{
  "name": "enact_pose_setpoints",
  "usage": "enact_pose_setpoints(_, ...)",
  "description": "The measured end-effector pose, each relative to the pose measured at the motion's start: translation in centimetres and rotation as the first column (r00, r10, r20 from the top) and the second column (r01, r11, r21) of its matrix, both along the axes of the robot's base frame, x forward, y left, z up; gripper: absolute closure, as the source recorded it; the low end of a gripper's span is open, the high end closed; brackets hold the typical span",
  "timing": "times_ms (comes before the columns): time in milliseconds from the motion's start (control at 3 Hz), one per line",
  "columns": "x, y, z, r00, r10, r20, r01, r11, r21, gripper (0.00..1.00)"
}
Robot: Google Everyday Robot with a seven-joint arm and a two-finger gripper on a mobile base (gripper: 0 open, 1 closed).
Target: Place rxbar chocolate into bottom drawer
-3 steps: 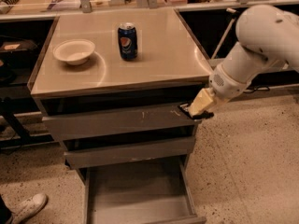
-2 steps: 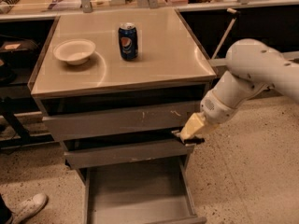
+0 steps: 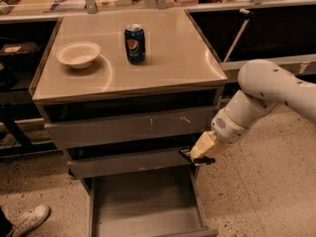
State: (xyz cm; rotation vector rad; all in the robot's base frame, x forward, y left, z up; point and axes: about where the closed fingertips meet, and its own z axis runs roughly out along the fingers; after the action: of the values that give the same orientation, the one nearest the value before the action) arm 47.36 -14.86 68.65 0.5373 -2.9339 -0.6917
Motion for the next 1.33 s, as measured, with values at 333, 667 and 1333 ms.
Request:
enact_pose_setpoints(333,-2.9,1.0,-6.2,0.9885,-0.106,-0.109,0.112,0.992,0.058,1.0)
enact_pose_setpoints(667,-5.0,2.2,-12.5,0.9596,-0.191,-0.206,0.213,0.973,0.091,1.0)
enact_pose_setpoints(1333,-5.2,2.7,-15.2,0.9462,-0.217,-0.241,0.249,0.962,0.114,1.0)
